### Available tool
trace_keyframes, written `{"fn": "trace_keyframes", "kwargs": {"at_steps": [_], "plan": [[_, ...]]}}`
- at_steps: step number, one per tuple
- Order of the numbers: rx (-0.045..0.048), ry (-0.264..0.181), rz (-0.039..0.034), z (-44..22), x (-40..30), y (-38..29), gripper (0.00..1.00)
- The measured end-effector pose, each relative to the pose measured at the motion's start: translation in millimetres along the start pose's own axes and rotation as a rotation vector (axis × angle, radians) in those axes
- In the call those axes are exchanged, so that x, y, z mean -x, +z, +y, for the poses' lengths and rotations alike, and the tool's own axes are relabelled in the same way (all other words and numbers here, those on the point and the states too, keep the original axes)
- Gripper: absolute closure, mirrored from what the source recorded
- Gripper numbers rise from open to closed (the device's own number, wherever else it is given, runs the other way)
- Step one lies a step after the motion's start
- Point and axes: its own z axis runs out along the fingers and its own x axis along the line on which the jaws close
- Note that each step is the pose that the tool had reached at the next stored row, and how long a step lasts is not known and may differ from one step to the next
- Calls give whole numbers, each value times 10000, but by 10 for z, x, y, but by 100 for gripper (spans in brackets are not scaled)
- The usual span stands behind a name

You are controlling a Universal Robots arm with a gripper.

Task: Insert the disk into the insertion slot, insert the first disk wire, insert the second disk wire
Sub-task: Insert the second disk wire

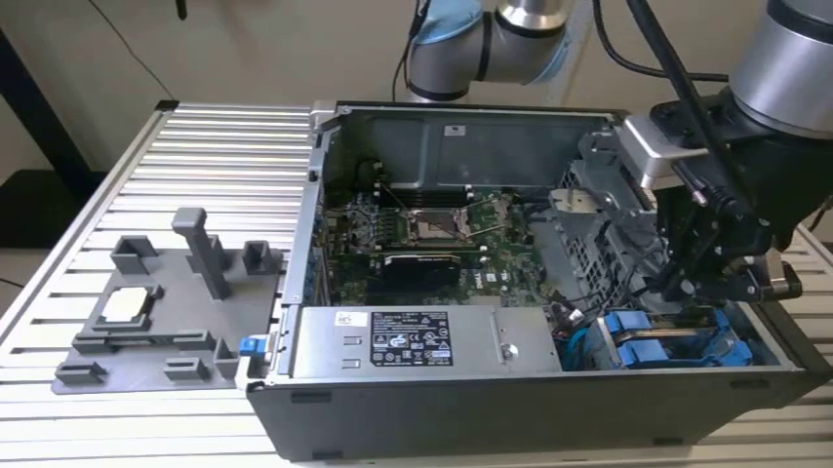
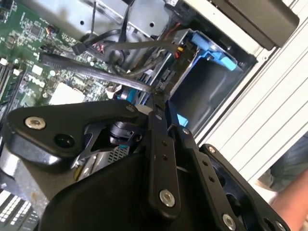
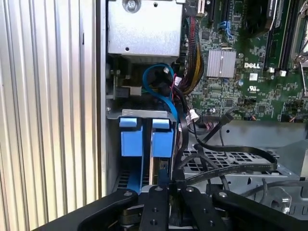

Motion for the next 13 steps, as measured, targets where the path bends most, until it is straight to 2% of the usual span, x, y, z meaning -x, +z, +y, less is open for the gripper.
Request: {"fn": "trace_keyframes", "kwargs": {"at_steps": [3, 9, 13], "plan": [[72, 5, -21, -86, -8, 41, 84], [480, 20, -39, -158, -13, 85, 84], [634, 37, -45, -172, -15, 120, 84]]}}
